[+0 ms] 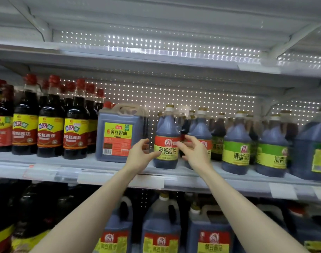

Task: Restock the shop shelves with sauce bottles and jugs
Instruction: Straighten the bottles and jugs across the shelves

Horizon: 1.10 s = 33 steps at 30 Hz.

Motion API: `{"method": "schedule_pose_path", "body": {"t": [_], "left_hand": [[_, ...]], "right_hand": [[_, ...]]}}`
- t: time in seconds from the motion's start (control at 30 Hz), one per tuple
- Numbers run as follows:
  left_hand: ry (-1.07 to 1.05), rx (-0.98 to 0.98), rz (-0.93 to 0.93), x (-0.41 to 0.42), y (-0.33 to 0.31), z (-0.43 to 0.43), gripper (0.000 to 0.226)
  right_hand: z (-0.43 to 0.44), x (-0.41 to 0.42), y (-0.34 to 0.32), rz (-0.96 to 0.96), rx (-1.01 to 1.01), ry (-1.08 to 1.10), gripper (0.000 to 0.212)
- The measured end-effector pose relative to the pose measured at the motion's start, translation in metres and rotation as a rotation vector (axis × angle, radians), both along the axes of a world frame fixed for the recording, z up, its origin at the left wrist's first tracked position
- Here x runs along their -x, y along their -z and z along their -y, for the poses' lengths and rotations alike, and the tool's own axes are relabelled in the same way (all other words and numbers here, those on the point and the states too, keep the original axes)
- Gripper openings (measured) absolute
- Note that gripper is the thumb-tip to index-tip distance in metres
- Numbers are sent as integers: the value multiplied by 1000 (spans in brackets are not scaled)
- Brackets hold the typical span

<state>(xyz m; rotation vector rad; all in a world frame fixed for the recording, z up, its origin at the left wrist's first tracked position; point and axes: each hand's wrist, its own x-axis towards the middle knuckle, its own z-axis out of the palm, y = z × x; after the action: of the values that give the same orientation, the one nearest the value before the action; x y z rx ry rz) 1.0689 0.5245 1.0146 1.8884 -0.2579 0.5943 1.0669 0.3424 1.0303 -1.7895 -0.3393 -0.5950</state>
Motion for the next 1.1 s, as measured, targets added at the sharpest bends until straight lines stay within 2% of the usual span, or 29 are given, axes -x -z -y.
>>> {"method": "schedule_pose_path", "body": {"t": [0.13, 0.3, 0.5, 1.1], "left_hand": [[54, 1, -48, 0, -6, 19, 76], [112, -23, -100, -8, -9, 25, 60], [117, -26, -90, -21, -9, 20, 62], [154, -19, -81, -50, -7, 14, 63]], "right_hand": [[1, -9, -4, -18, 32, -51, 60], [1, -19, -4, -30, 26, -86, 65], [-2, -32, 2, -29, 16, -109, 56], [-17, -58, 8, -57, 127, 32, 58]]}}
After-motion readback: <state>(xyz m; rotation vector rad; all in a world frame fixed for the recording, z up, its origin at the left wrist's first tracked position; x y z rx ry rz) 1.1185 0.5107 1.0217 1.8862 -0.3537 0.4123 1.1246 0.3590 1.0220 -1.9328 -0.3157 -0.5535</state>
